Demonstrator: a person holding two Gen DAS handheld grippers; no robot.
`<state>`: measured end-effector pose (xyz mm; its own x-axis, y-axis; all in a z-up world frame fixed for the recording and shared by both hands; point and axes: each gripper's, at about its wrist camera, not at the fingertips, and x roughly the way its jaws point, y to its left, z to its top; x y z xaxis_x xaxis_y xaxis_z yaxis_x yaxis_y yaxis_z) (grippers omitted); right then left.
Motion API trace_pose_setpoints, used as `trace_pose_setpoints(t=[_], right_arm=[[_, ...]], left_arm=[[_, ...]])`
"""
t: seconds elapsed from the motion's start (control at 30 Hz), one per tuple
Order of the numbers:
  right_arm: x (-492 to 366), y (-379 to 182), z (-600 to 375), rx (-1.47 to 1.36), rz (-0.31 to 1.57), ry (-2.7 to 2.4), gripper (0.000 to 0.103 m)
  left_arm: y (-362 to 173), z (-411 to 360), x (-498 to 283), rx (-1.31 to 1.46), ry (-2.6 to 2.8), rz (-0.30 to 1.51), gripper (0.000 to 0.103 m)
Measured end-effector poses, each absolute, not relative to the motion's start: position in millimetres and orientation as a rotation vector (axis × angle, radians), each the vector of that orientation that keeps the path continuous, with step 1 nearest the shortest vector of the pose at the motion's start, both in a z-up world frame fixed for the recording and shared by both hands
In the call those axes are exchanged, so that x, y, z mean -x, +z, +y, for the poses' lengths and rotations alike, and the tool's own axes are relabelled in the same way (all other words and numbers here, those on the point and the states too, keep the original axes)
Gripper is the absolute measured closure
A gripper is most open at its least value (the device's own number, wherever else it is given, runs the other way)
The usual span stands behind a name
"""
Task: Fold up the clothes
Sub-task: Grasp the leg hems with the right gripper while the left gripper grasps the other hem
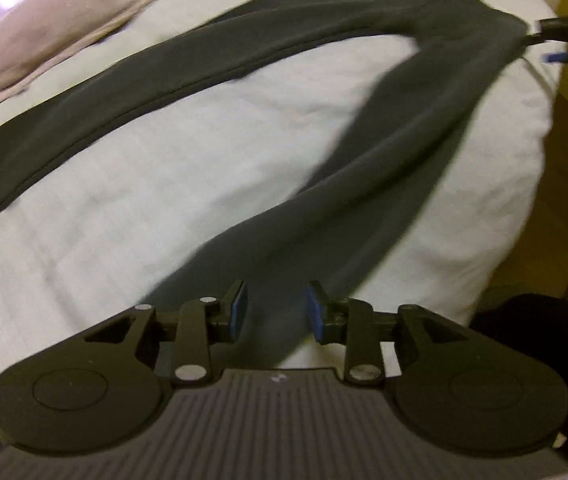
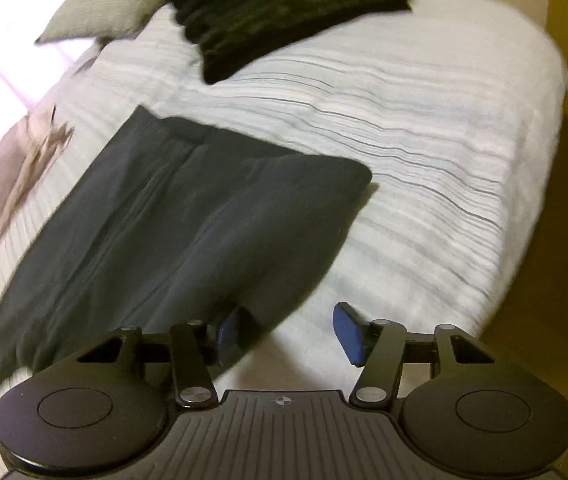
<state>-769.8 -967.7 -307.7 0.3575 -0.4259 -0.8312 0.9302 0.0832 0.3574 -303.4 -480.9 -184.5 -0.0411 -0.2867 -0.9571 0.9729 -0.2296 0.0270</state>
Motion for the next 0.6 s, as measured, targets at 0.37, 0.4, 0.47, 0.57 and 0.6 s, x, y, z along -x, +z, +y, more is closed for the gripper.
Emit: trace_pose_setpoints(t=[0.37,0.4,0.47,0.57,0.6], right_arm=[[806,-256,-992,-1.058,0.650,-0.972,0.102],[800,-258,-987,-1.020,0.684,-0.980,0.102],[787,-261,-978,-0.942,0.753,-0.997,0.101],[766,-259,-957,-0.800,0.841,-1.019,0.063],[759,-256,-945,-0.748,0.857,-1.022,0.034]], left_arm=[[-179,-505,410,-1.244,-1.570,0.860,0.073],[-178,-506,418,-1.253,-1.574,0.860,0.073],[-181,-502,419,-1.266,-1.561,0.851,0.072],[-193,-484,408,-1.325,-1.515,0.783,0.071],[-196,-475,404,-1.355,-1.498,0.750,0.069]])
